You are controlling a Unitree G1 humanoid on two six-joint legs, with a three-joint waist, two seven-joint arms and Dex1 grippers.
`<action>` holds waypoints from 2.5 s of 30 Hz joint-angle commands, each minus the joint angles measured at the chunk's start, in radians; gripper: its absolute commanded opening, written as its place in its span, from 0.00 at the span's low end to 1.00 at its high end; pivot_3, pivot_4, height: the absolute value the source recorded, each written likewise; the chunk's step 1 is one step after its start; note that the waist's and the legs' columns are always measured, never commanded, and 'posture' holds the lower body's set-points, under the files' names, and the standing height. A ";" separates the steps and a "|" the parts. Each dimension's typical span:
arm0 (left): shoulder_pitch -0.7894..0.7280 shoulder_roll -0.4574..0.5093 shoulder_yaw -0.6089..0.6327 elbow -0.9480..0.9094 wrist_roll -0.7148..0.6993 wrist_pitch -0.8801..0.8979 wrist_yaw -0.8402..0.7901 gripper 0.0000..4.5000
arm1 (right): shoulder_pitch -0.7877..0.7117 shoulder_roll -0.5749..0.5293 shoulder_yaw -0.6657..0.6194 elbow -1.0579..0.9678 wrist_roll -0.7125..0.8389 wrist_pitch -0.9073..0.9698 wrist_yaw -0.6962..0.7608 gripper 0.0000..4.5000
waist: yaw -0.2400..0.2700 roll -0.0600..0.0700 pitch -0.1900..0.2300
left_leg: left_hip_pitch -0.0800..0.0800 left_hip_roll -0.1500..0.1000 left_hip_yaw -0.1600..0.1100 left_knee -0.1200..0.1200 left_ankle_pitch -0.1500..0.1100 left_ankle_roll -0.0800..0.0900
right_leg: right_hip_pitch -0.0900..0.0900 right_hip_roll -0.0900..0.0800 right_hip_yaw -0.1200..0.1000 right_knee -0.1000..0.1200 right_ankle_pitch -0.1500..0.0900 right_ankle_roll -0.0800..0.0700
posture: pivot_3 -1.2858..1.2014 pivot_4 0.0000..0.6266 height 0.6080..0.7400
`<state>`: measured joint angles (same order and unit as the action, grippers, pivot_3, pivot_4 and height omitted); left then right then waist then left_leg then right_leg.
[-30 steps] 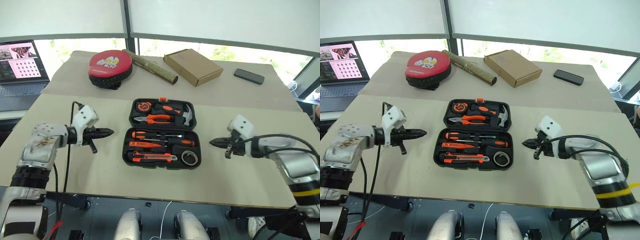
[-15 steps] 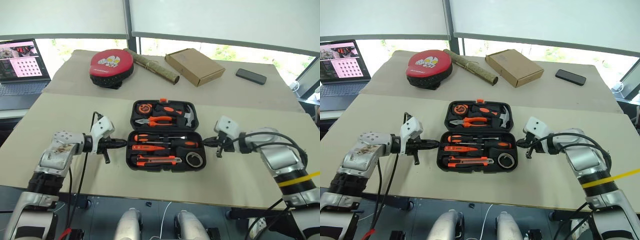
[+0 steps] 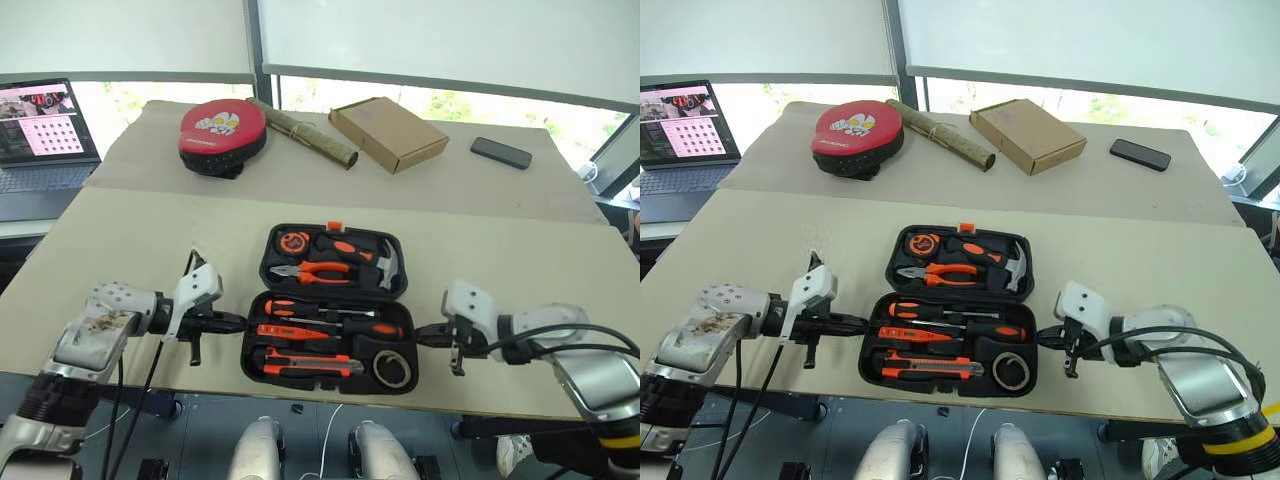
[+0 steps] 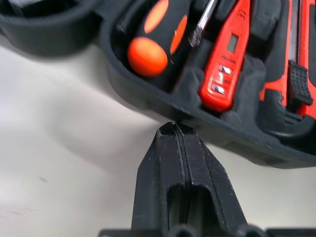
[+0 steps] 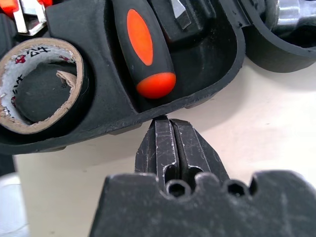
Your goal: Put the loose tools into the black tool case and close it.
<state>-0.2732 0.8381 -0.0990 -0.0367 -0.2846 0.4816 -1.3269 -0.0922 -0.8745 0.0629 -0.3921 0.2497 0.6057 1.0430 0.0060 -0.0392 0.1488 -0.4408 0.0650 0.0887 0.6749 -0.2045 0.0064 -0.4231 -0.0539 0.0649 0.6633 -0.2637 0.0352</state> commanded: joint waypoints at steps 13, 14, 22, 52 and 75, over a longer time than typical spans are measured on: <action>-0.373 -0.046 0.122 0.261 -0.154 0.574 0.168 0.81 | -0.177 0.027 -0.306 0.082 0.267 0.400 -0.159 0.78 | -0.006 -0.001 0.001 | 0.000 0.000 -0.002 0.001 0.000 0.000 | 0.001 0.001 0.000 0.001 0.000 0.000 | 0.52 0.24 1.00; -0.423 -0.085 0.122 0.290 -0.160 0.655 0.214 0.81 | -0.236 0.062 -0.299 0.123 0.284 0.466 -0.195 0.78 | -0.007 -0.002 0.001 | 0.000 0.000 -0.002 0.001 0.000 0.000 | 0.001 0.001 0.000 0.001 0.000 0.000 | 0.52 0.24 1.00; -0.597 -0.264 0.149 0.471 -0.135 0.777 0.440 0.81 | -0.474 0.245 -0.253 0.348 0.282 0.650 -0.371 0.78 | -0.012 -0.002 0.001 | -0.002 -0.001 -0.003 0.000 0.001 0.000 | 0.000 0.001 0.000 0.001 0.001 0.001 | 0.52 0.24 1.00; -0.480 -0.413 0.242 0.208 -0.161 0.287 0.493 0.00 | -0.554 0.371 -0.308 0.275 0.290 0.479 -0.517 0.00 | -0.011 -0.002 0.003 | -0.006 -0.006 -0.004 0.001 0.001 0.001 | -0.003 -0.004 -0.001 0.000 0.002 0.003 | 0.52 0.24 1.00; 0.021 -0.385 0.236 0.017 0.138 -0.498 0.734 0.00 | 0.104 0.259 -0.158 0.104 -0.201 -0.761 -0.427 0.00 | -0.022 -0.002 0.002 | 0.003 -0.006 -0.002 -0.010 0.002 -0.001 | 0.002 -0.004 0.001 -0.006 0.003 0.002 | 0.52 0.24 1.00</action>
<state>-0.2655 0.4224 0.0655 -0.0195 -0.1870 0.0131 -0.6713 -0.0088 -0.5873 -0.0717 -0.2881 0.1124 -0.0173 0.6100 -0.0161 -0.0408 0.1510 -0.4378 0.0593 0.0871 0.6647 -0.2022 0.0057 -0.4213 -0.0576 0.0657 0.6576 -0.2610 0.0375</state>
